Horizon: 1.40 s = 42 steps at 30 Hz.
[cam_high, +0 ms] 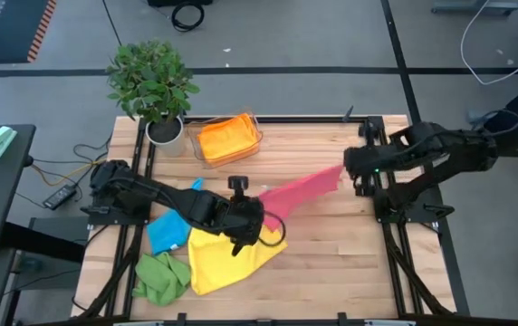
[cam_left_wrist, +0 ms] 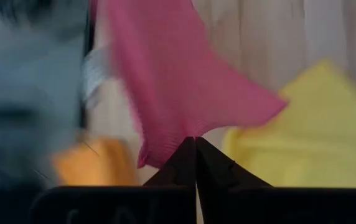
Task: Fold microfiber towels
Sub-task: Fold the pink microfiber cloth
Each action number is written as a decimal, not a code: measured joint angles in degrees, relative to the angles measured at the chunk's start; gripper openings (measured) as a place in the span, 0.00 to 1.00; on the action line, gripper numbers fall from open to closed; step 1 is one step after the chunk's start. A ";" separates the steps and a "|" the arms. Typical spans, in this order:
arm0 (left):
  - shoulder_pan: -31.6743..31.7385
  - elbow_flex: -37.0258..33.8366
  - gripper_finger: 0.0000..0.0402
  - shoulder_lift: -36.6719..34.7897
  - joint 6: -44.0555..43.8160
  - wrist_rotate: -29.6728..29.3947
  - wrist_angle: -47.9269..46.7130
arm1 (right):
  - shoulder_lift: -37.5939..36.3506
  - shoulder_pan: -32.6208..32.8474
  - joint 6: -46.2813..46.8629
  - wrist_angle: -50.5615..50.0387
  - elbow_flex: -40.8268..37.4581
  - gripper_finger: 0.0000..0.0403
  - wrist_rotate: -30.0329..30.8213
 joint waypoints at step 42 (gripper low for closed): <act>2.24 -0.07 0.37 25.35 26.93 14.06 22.88 | -0.24 10.60 26.52 33.62 -37.97 0.01 -26.47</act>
